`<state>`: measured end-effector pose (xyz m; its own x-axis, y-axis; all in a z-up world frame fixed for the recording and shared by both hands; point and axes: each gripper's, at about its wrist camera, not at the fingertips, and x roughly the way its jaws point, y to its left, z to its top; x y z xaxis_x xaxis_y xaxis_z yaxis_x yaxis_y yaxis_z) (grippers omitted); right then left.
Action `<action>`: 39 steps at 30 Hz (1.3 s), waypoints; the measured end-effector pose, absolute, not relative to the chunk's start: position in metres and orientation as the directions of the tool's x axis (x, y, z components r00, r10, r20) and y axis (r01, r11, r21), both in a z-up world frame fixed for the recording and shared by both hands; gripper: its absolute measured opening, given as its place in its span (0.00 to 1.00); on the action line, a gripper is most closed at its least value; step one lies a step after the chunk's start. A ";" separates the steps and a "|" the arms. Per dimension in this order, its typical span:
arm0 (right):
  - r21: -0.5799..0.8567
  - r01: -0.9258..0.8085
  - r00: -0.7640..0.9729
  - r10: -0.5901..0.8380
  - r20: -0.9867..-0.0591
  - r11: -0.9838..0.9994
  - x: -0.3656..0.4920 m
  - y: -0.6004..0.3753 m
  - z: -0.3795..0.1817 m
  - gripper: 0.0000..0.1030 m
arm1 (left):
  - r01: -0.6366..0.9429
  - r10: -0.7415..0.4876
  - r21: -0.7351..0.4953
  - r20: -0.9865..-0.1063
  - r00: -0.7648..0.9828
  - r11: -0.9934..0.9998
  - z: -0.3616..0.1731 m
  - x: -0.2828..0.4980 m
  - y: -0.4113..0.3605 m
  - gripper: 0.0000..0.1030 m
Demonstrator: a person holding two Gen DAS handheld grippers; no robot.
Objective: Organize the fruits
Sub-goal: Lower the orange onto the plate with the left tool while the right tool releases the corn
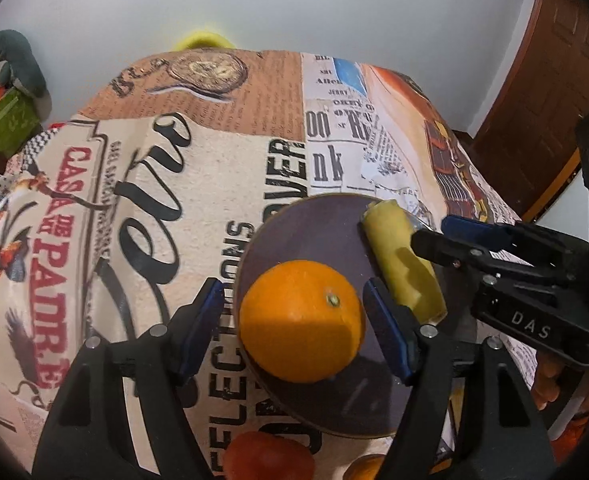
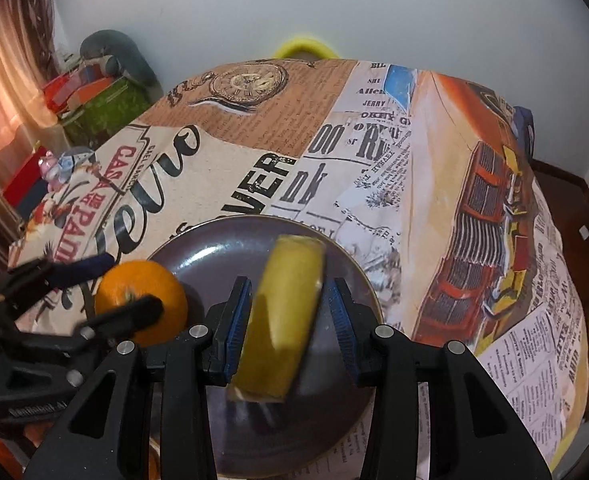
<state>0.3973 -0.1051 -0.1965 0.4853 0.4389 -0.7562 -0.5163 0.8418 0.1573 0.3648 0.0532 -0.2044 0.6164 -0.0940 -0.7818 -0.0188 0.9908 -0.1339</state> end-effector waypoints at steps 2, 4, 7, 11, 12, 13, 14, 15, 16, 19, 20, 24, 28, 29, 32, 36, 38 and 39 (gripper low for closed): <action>0.163 -0.513 0.490 0.444 -0.750 0.843 0.393 -0.108 -0.193 0.37 | -0.022 -0.084 -0.125 -0.775 0.627 0.992 -0.200 0.362 0.054 0.70; 0.152 -0.512 0.505 0.440 -0.743 0.845 0.387 -0.111 -0.187 0.37 | -0.023 -0.083 -0.127 -0.769 0.634 0.992 -0.194 0.357 0.055 0.70; 0.138 -0.514 0.526 0.438 -0.729 0.847 0.375 -0.116 -0.176 0.37 | -0.023 -0.069 -0.109 -0.759 0.648 0.994 -0.185 0.348 0.054 0.70; 0.118 -0.502 0.559 0.426 -0.711 0.857 0.358 -0.125 -0.160 0.37 | -0.022 -0.056 -0.095 -0.744 0.666 0.995 -0.172 0.333 0.053 0.70; 0.116 -0.501 0.566 0.425 -0.706 0.858 0.354 -0.127 -0.157 0.37 | -0.024 -0.052 -0.092 -0.738 0.672 0.995 -0.166 0.327 0.053 0.70; 0.115 -0.499 0.573 0.426 -0.700 0.859 0.348 -0.130 -0.153 0.37 | -0.025 -0.050 -0.091 -0.735 0.676 0.996 -0.164 0.323 0.053 0.70; 0.112 -0.498 0.580 0.427 -0.694 0.860 0.342 -0.133 -0.148 0.37 | -0.027 -0.046 -0.088 -0.730 0.681 0.996 -0.160 0.318 0.053 0.70; 0.107 -0.497 0.587 0.425 -0.689 0.861 0.336 -0.135 -0.145 0.37 | -0.030 -0.042 -0.086 -0.726 0.687 0.996 -0.156 0.311 0.054 0.70; 0.100 -0.496 0.595 0.422 -0.685 0.862 0.331 -0.136 -0.142 0.37 | -0.033 -0.038 -0.084 -0.724 0.689 0.996 -0.154 0.306 0.055 0.70; 0.079 -0.497 0.613 0.414 -0.673 0.864 0.313 -0.141 -0.134 0.37 | -0.041 -0.032 -0.084 -0.720 0.693 0.996 -0.146 0.291 0.057 0.70; 0.073 -0.497 0.618 0.411 -0.670 0.865 0.309 -0.142 -0.132 0.37 | -0.044 -0.030 -0.084 -0.718 0.696 0.996 -0.144 0.285 0.058 0.70; 0.068 -0.501 0.622 0.414 -0.664 0.863 0.291 -0.149 -0.127 0.37 | -0.053 -0.019 -0.078 -0.710 0.704 0.996 -0.137 0.265 0.060 0.70; 0.059 -0.503 0.618 0.407 -0.672 0.862 0.277 -0.154 -0.129 0.37 | -0.055 -0.013 -0.072 -0.712 0.702 0.996 -0.137 0.249 0.061 0.70; 0.059 -0.503 0.616 0.405 -0.675 0.863 0.274 -0.154 -0.130 0.37 | -0.055 -0.013 -0.072 -0.714 0.700 0.996 -0.138 0.246 0.062 0.70; 0.061 -0.498 0.607 0.398 -0.688 0.865 0.267 -0.157 -0.136 0.37 | -0.053 -0.010 -0.065 -0.722 0.691 0.997 -0.143 0.238 0.062 0.70; 0.072 -0.492 0.579 0.388 -0.717 0.868 0.265 -0.157 -0.154 0.37 | -0.051 -0.013 -0.062 -0.746 0.666 0.997 -0.158 0.233 0.064 0.70; 0.076 -0.488 0.562 0.381 -0.734 0.869 0.265 -0.155 -0.164 0.37 | -0.050 -0.017 -0.065 -0.760 0.650 0.997 -0.167 0.232 0.065 0.70; 0.079 -0.486 0.553 0.376 -0.744 0.870 0.265 -0.155 -0.170 0.37 | -0.050 -0.019 -0.066 -0.769 0.639 0.997 -0.174 0.233 0.066 0.70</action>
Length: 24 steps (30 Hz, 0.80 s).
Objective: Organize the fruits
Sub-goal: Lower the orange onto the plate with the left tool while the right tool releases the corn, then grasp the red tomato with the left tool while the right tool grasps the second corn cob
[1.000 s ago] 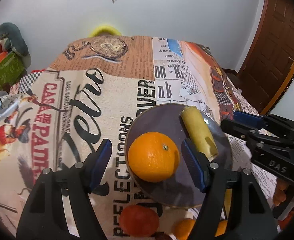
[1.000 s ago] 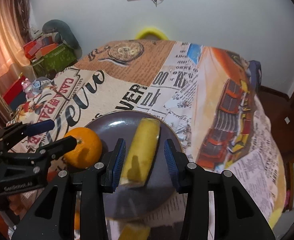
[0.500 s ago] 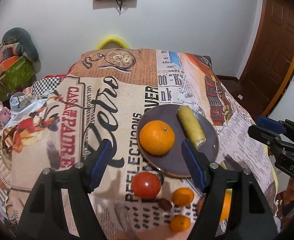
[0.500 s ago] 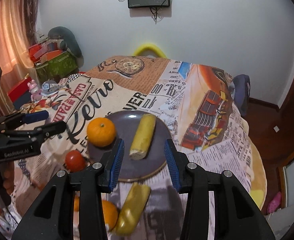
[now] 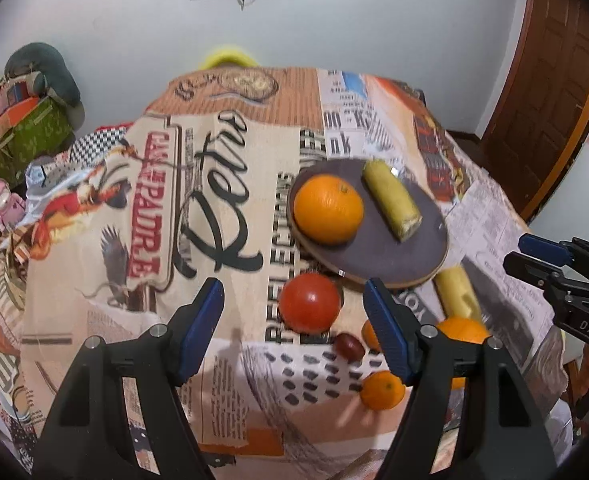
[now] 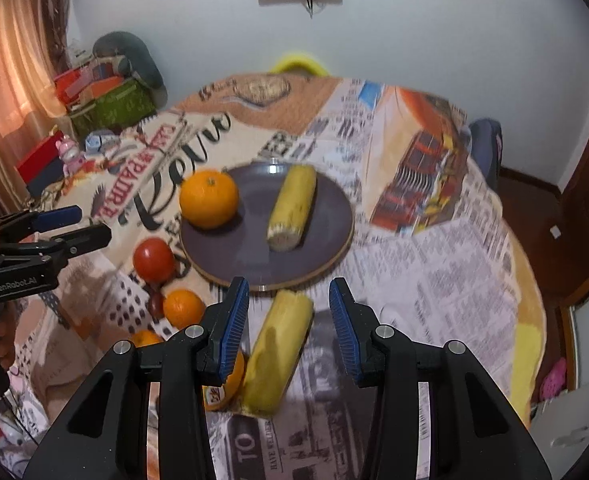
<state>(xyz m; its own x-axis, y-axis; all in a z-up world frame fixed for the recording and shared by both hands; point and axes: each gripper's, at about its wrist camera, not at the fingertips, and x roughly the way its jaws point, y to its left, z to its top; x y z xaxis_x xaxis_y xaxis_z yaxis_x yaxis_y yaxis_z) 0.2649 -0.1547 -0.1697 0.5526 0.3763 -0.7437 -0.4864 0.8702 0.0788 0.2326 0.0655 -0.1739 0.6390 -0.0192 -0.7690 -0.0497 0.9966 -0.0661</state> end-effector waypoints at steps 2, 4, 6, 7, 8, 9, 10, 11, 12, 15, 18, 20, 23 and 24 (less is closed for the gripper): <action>0.086 -0.480 0.530 0.367 -0.765 0.873 0.268 -0.154 -0.183 0.37 | -0.049 -0.021 -0.066 -0.781 0.624 0.997 -0.184 0.234 0.066 0.70; 0.094 -0.474 0.509 0.360 -0.782 0.875 0.272 -0.153 -0.193 0.37 | -0.047 -0.023 -0.065 -0.791 0.612 0.997 -0.194 0.236 0.065 0.70; 0.112 -0.467 0.481 0.358 -0.801 0.877 0.278 -0.152 -0.205 0.37 | -0.046 -0.024 -0.064 -0.801 0.598 0.997 -0.203 0.240 0.065 0.70; 0.119 -0.463 0.470 0.357 -0.807 0.878 0.280 -0.152 -0.209 0.37 | -0.047 -0.025 -0.065 -0.807 0.590 0.997 -0.208 0.243 0.066 0.70; 0.128 -0.461 0.460 0.359 -0.812 0.878 0.282 -0.152 -0.212 0.37 | -0.047 -0.027 -0.067 -0.810 0.585 0.997 -0.210 0.245 0.066 0.70; 0.137 -0.459 0.450 0.362 -0.816 0.878 0.283 -0.152 -0.215 0.37 | -0.046 -0.031 -0.071 -0.814 0.580 0.996 -0.214 0.248 0.067 0.70; 0.146 -0.458 0.439 0.367 -0.820 0.877 0.285 -0.152 -0.218 0.37 | -0.046 -0.033 -0.073 -0.817 0.576 0.996 -0.217 0.250 0.067 0.70; 0.154 -0.460 0.435 0.373 -0.820 0.874 0.285 -0.151 -0.220 0.37 | -0.046 -0.034 -0.074 -0.819 0.573 0.996 -0.220 0.252 0.067 0.70; 0.162 -0.461 0.432 0.380 -0.818 0.873 0.286 -0.151 -0.221 0.37 | -0.048 -0.034 -0.075 -0.821 0.570 0.996 -0.221 0.254 0.067 0.70; 0.162 -0.473 0.420 0.384 -0.822 0.866 0.287 -0.147 -0.225 0.37 | -0.052 -0.054 -0.101 -0.825 0.563 0.994 -0.226 0.259 0.068 0.70; 0.202 -0.466 0.399 0.408 -0.821 0.861 0.292 -0.149 -0.228 0.37 | -0.051 -0.061 -0.108 -0.827 0.559 0.993 -0.230 0.263 0.066 0.70; 0.236 -0.454 0.384 0.428 -0.818 0.859 0.296 -0.153 -0.231 0.37 | -0.046 -0.064 -0.107 -0.828 0.557 0.993 -0.233 0.266 0.065 0.70; 0.303 -0.433 0.346 0.467 -0.813 0.849 0.302 -0.159 -0.238 0.37 | -0.042 -0.057 -0.097 -0.828 0.558 0.994 -0.235 0.270 0.063 0.70; 0.311 -0.431 0.344 0.473 -0.811 0.847 0.303 -0.160 -0.239 0.37 | -0.042 -0.053 -0.092 -0.827 0.559 0.995 -0.236 0.270 0.062 0.70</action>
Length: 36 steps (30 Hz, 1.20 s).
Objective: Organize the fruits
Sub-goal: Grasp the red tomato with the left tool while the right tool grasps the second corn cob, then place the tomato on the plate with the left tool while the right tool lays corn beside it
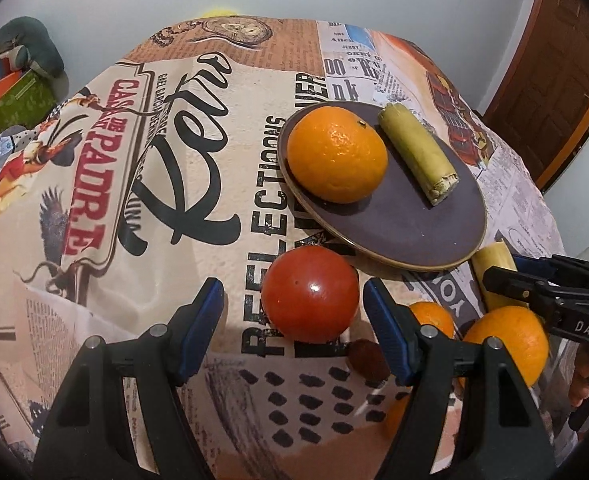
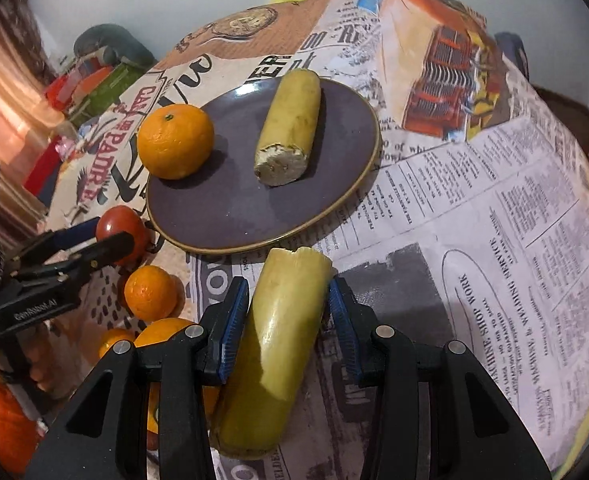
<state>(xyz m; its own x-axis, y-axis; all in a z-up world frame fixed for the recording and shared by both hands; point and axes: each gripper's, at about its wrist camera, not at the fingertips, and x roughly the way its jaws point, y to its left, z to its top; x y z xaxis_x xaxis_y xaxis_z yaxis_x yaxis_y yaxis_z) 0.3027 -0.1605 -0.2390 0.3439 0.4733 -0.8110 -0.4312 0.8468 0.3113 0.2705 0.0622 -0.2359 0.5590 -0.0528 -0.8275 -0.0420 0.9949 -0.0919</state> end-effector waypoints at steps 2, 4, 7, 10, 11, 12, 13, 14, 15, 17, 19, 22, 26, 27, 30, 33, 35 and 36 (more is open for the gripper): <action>0.311 -0.435 0.346 0.475 -0.809 0.845 0.302 -0.160 -0.239 0.37 | -0.043 -0.051 -0.091 -0.826 0.561 0.995 -0.237 0.272 0.063 0.70; 0.304 -0.441 0.348 0.473 -0.809 0.844 0.301 -0.158 -0.238 0.37 | -0.045 -0.053 -0.094 -0.826 0.560 0.995 -0.238 0.273 0.063 0.69; 0.301 -0.446 0.347 0.472 -0.810 0.843 0.302 -0.157 -0.237 0.37 | -0.039 -0.065 -0.105 -0.827 0.558 0.994 -0.239 0.274 0.063 0.62; 0.294 -0.450 0.355 0.471 -0.807 0.843 0.302 -0.156 -0.236 0.37 | -0.021 -0.088 -0.120 -0.826 0.557 0.993 -0.239 0.275 0.062 0.52; 0.291 -0.449 0.362 0.470 -0.805 0.845 0.301 -0.157 -0.236 0.36 | -0.011 -0.094 -0.121 -0.825 0.558 0.993 -0.238 0.275 0.060 0.48; 0.287 -0.447 0.369 0.467 -0.804 0.848 0.301 -0.157 -0.235 0.36 | -0.008 -0.089 -0.113 -0.825 0.558 0.994 -0.237 0.275 0.059 0.48; 0.278 -0.448 0.378 0.461 -0.803 0.850 0.300 -0.158 -0.233 0.36 | -0.006 -0.083 -0.104 -0.826 0.558 0.995 -0.236 0.274 0.057 0.48; 0.274 -0.447 0.384 0.459 -0.801 0.852 0.299 -0.158 -0.232 0.36 | -0.004 -0.078 -0.096 -0.826 0.558 0.995 -0.236 0.274 0.056 0.47; 0.270 -0.446 0.392 0.457 -0.798 0.853 0.298 -0.159 -0.230 0.36 | -0.004 -0.073 -0.090 -0.827 0.558 0.996 -0.235 0.273 0.055 0.47; 0.268 -0.445 0.404 0.458 -0.792 0.855 0.298 -0.161 -0.226 0.36 | -0.009 -0.064 -0.083 -0.827 0.558 0.996 -0.234 0.272 0.055 0.47; 0.264 -0.444 0.417 0.458 -0.785 0.856 0.296 -0.164 -0.220 0.35 | -0.015 -0.058 -0.081 -0.822 0.566 0.997 -0.230 0.269 0.056 0.47; 0.249 -0.441 0.448 0.452 -0.771 0.862 0.292 -0.170 -0.211 0.35 | -0.020 -0.054 -0.080 -0.811 0.583 0.997 -0.221 0.265 0.057 0.47; 0.244 -0.433 0.486 0.453 -0.747 0.868 0.287 -0.179 -0.197 0.34 | -0.019 -0.042 -0.067 -0.790 0.612 0.998 -0.205 0.258 0.055 0.47; 0.244 -0.431 0.495 0.454 -0.741 0.869 0.285 -0.181 -0.195 0.34 | -0.017 -0.039 -0.063 -0.783 0.621 0.998 -0.200 0.256 0.054 0.47; 0.238 -0.426 0.526 0.453 -0.720 0.873 0.280 -0.188 -0.184 0.33 | -0.008 -0.032 -0.050 -0.757 0.652 0.999 -0.184 0.249 0.048 0.47; 0.230 -0.422 0.555 0.450 -0.700 0.877 0.277 -0.195 -0.173 0.32 | 0.002 -0.028 -0.037 -0.733 0.679 0.999 -0.171 0.244 0.042 0.47; 0.218 -0.417 0.578 0.442 -0.686 0.883 0.276 -0.199 -0.166 0.32 | 0.010 -0.032 -0.035 -0.719 0.694 0.999 -0.162 0.242 0.037 0.47; 0.216 -0.414 0.586 0.441 -0.680 0.884 0.276 -0.201 -0.163 0.32 | 0.015 -0.036 -0.035 -0.712 0.701 0.999 -0.158 0.241 0.035 0.47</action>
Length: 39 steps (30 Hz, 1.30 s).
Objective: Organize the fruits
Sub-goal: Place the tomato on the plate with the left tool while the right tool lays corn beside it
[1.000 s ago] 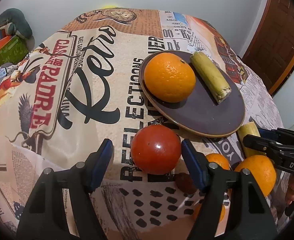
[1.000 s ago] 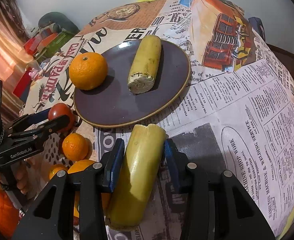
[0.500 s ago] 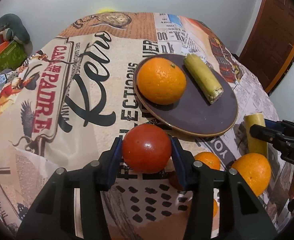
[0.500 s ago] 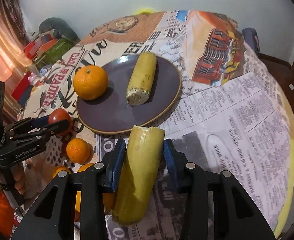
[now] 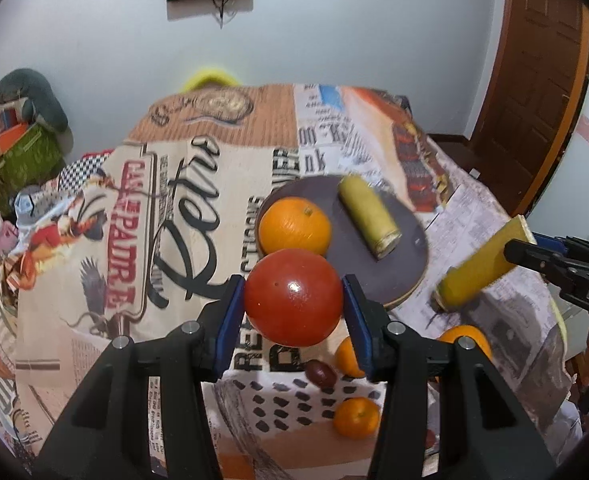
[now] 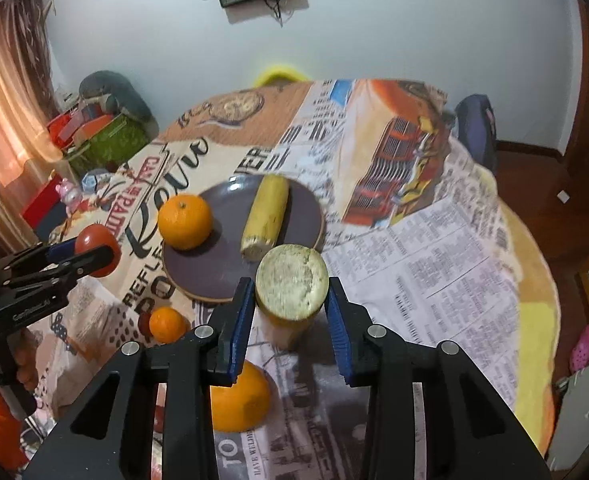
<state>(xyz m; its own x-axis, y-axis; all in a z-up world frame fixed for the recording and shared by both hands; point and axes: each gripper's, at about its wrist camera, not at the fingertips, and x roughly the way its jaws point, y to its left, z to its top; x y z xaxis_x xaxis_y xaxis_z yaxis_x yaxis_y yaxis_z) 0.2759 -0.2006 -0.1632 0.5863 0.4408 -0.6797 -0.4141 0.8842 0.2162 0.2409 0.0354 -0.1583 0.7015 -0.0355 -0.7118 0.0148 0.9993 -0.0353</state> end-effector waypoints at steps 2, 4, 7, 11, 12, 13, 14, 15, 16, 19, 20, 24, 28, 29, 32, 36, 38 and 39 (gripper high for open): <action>0.221 -0.409 0.598 0.443 -0.668 0.885 0.277 -0.204 -0.158 0.32 | 0.022 -0.042 -0.038 -0.699 0.714 0.999 -0.152 0.240 0.032 0.47; 0.227 -0.406 0.607 0.447 -0.657 0.885 0.278 -0.207 -0.154 0.32 | 0.029 -0.047 -0.038 -0.690 0.722 0.999 -0.147 0.241 0.028 0.47; 0.226 -0.407 0.620 0.449 -0.643 0.885 0.280 -0.208 -0.148 0.31 | 0.038 -0.056 -0.042 -0.684 0.728 0.998 -0.144 0.244 0.023 0.47; 0.222 -0.413 0.632 0.454 -0.628 0.883 0.282 -0.208 -0.142 0.31 | 0.047 -0.068 -0.049 -0.682 0.728 0.998 -0.146 0.251 0.017 0.47; 0.219 -0.415 0.634 0.454 -0.626 0.883 0.282 -0.207 -0.141 0.31 | 0.048 -0.069 -0.051 -0.683 0.727 0.998 -0.147 0.252 0.016 0.47; 0.214 -0.417 0.638 0.452 -0.624 0.883 0.284 -0.205 -0.141 0.32 | 0.050 -0.073 -0.053 -0.685 0.724 0.997 -0.148 0.255 0.014 0.47; 0.211 -0.419 0.639 0.452 -0.623 0.883 0.285 -0.205 -0.140 0.32 | 0.051 -0.075 -0.055 -0.687 0.722 0.997 -0.150 0.257 0.013 0.47; 0.210 -0.422 0.639 0.453 -0.621 0.882 0.287 -0.203 -0.140 0.32 | 0.054 -0.078 -0.057 -0.690 0.719 0.997 -0.152 0.260 0.012 0.47; 0.210 -0.425 0.639 0.456 -0.619 0.881 0.288 -0.202 -0.139 0.31 | 0.056 -0.081 -0.058 -0.694 0.716 0.997 -0.155 0.262 0.010 0.47; 0.209 -0.435 0.637 0.464 -0.615 0.876 0.294 -0.198 -0.139 0.31 | 0.064 -0.086 -0.058 -0.705 0.704 0.996 -0.163 0.269 0.005 0.47; 0.208 -0.437 0.637 0.465 -0.615 0.875 0.296 -0.197 -0.139 0.31 | 0.066 -0.088 -0.057 -0.709 0.700 0.996 -0.166 0.272 0.004 0.47; 0.200 -0.452 0.631 0.470 -0.617 0.870 0.304 -0.190 -0.140 0.31 | 0.078 -0.094 -0.056 -0.726 0.681 0.995 -0.178 0.285 -0.002 0.47; 0.186 -0.465 0.619 0.469 -0.630 0.865 0.316 -0.182 -0.145 0.31 | 0.091 -0.099 -0.051 -0.743 0.662 0.995 -0.189 0.297 -0.008 0.47; 0.184 -0.467 0.617 0.467 -0.633 0.865 0.318 -0.180 -0.146 0.31 | 0.093 -0.098 -0.049 -0.747 0.658 0.994 -0.192 0.299 -0.009 0.47; 0.184 -0.472 0.604 0.468 -0.645 0.862 0.328 -0.176 -0.151 0.31 | 0.099 -0.101 -0.048 -0.759 0.643 0.994 -0.200 0.306 -0.012 0.47; 0.176 -0.481 0.593 0.467 -0.656 0.859 0.339 -0.169 -0.156 0.32 | 0.107 -0.108 -0.052 -0.772 0.626 0.993 -0.210 0.310 -0.014 0.47; 0.173 -0.486 0.592 0.468 -0.656 0.857 0.344 -0.166 -0.157 0.32 | 0.107 -0.109 -0.054 -0.778 0.619 0.993 -0.213 0.312 -0.013 0.47; 0.171 -0.487 0.592 0.468 -0.656 0.856 0.346 -0.164 -0.156 0.32 | 0.107 -0.110 -0.056 -0.781 0.615 0.993 -0.215 0.313 -0.012 0.47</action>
<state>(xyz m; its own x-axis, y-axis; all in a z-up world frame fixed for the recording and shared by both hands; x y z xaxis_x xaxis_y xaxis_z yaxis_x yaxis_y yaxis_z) 0.3457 -0.1638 -0.1564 0.5918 0.4682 -0.6562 -0.4874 0.8562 0.1714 0.3128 -0.0123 -0.2153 0.6148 -0.1098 -0.7810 0.1067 0.9927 -0.0555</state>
